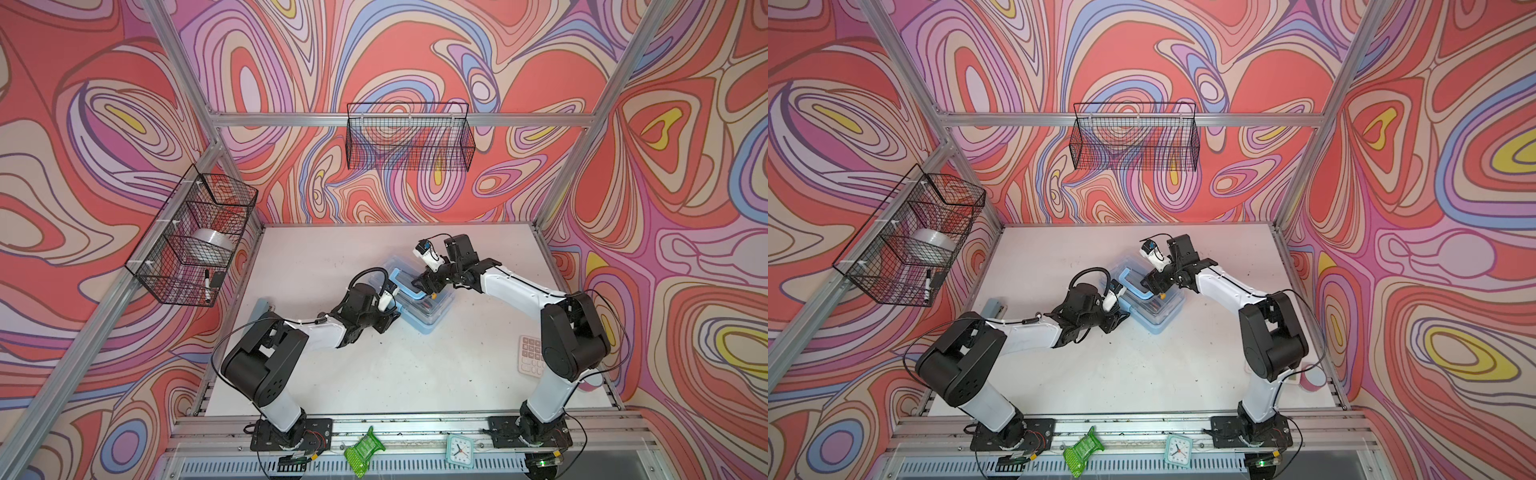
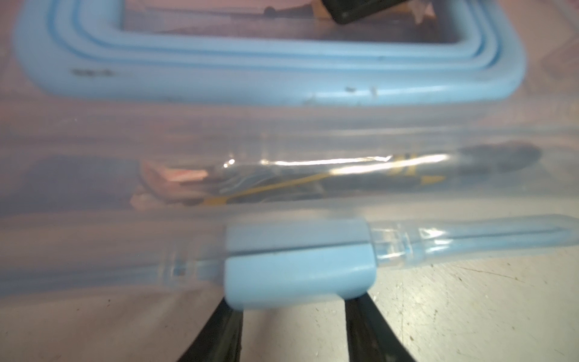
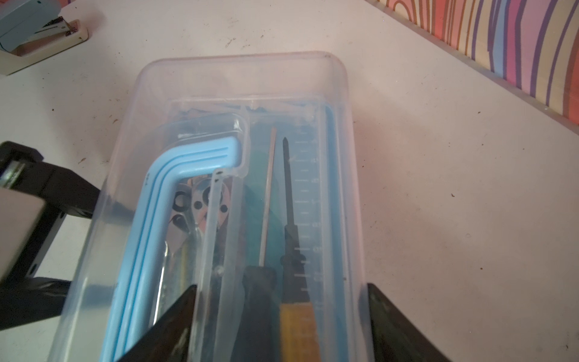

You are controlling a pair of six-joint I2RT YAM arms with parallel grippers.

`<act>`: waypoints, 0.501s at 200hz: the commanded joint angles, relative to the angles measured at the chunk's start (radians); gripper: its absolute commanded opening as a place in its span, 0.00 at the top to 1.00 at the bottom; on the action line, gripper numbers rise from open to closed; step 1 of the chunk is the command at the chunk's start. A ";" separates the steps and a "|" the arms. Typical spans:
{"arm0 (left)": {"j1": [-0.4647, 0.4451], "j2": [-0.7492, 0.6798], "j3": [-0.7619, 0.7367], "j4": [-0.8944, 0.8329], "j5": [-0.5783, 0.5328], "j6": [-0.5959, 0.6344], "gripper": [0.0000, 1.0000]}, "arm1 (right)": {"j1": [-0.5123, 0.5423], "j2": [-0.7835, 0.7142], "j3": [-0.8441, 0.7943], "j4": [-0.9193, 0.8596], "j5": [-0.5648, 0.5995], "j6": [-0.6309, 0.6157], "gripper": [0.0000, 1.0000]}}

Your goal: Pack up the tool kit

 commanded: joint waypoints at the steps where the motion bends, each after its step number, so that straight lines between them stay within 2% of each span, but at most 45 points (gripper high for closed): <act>1: 0.013 0.032 0.061 0.180 0.011 -0.013 0.68 | 0.027 0.027 -0.062 -0.201 -0.049 -0.079 0.33; 100: 0.028 0.093 0.049 0.299 0.043 -0.024 0.68 | 0.028 0.033 -0.074 -0.245 -0.076 -0.107 0.39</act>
